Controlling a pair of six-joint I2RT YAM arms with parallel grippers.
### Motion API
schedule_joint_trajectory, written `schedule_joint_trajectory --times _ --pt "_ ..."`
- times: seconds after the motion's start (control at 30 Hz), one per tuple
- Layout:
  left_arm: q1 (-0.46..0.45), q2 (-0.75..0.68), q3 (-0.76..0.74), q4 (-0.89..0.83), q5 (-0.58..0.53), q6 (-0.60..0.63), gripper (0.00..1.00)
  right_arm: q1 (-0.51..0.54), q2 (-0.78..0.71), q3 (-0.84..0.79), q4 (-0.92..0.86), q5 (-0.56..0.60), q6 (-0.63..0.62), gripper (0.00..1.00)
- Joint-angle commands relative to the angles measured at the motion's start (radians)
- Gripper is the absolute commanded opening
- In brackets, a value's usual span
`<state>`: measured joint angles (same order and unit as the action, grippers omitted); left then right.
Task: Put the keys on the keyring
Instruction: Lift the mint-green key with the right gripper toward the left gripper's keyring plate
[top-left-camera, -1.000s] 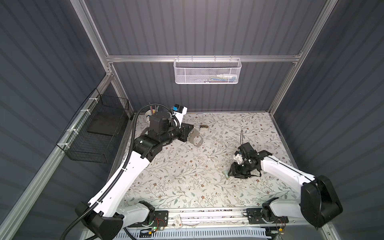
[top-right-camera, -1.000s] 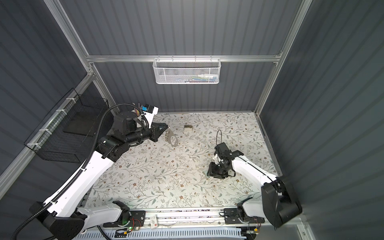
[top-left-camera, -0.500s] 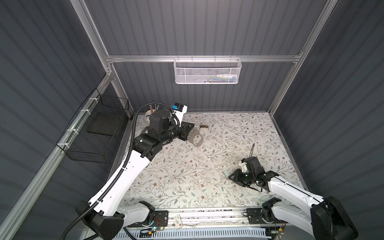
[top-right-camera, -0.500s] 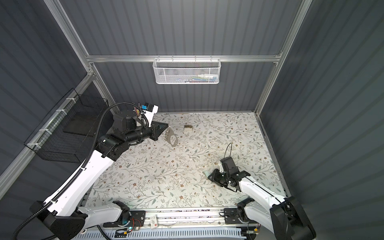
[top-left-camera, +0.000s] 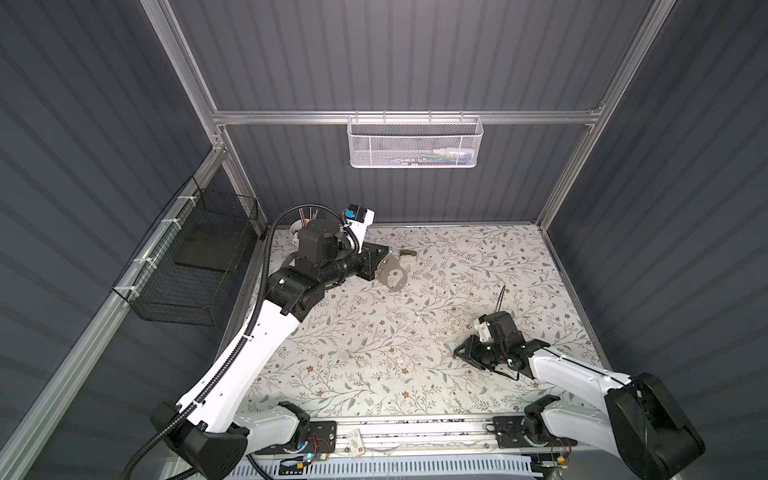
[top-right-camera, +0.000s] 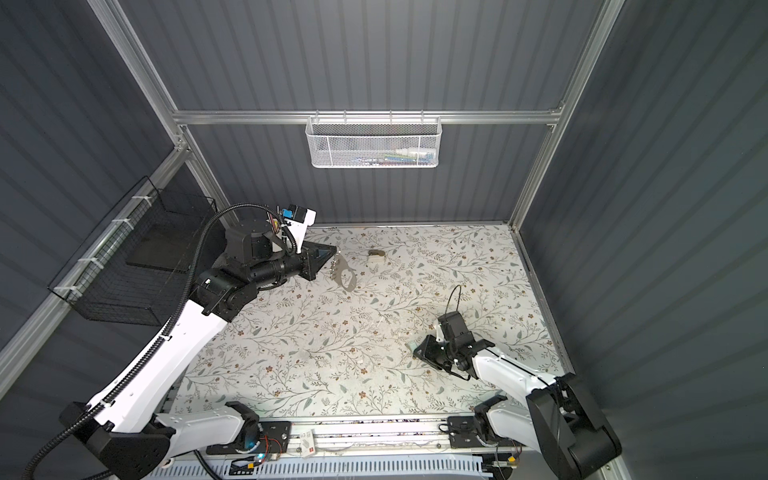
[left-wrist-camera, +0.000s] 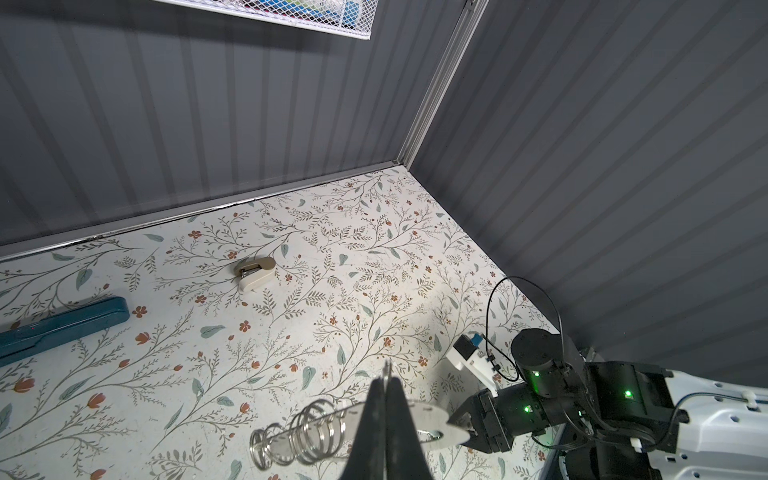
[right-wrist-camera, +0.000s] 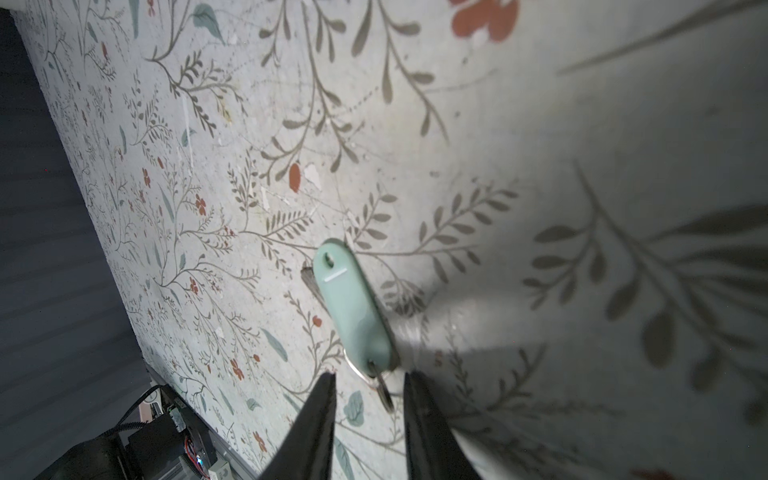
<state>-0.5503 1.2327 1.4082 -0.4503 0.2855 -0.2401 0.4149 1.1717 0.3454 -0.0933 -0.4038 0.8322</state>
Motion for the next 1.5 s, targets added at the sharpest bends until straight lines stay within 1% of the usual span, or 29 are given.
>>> schedule_joint_trajectory --times 0.0,0.5,0.63,0.7,0.83,0.93,0.97,1.1,1.27,1.37,1.47 --pt "0.0 -0.014 0.028 0.016 0.012 -0.011 0.0 0.001 0.01 -0.013 -0.005 -0.016 -0.023 0.28" --pt "0.0 -0.018 0.026 0.015 0.012 -0.013 0.0 0.015 0.036 -0.007 -0.014 0.008 -0.077 0.18" --pt "0.0 -0.018 0.026 0.014 0.011 -0.014 0.0 0.014 0.025 -0.003 -0.027 0.027 -0.085 0.12" --pt "0.0 -0.017 0.026 0.014 0.012 -0.013 0.0 0.014 0.023 0.005 -0.038 0.031 -0.095 0.07" --pt "0.0 -0.018 0.025 0.014 0.011 -0.01 0.0 0.015 0.003 0.024 -0.075 0.042 -0.114 0.01" --pt "0.0 -0.019 0.027 0.012 0.009 -0.01 0.0 0.016 -0.045 0.044 -0.129 0.056 -0.129 0.0" --pt "0.0 -0.019 0.027 0.012 0.009 -0.01 0.0 0.015 -0.074 0.054 -0.153 0.098 -0.135 0.0" --pt "0.0 -0.015 0.033 0.012 0.007 -0.008 0.0 0.015 -0.17 0.111 -0.267 0.154 -0.178 0.0" --pt "0.0 -0.005 0.042 0.016 0.012 -0.005 0.0 0.015 -0.24 0.227 -0.416 0.236 -0.263 0.0" --pt "0.0 0.003 0.048 0.026 0.018 -0.004 0.0 0.015 -0.263 0.302 -0.454 0.27 -0.305 0.0" --pt "0.0 0.007 0.056 0.034 0.028 0.002 0.0 0.015 -0.279 0.371 -0.447 0.269 -0.333 0.01"
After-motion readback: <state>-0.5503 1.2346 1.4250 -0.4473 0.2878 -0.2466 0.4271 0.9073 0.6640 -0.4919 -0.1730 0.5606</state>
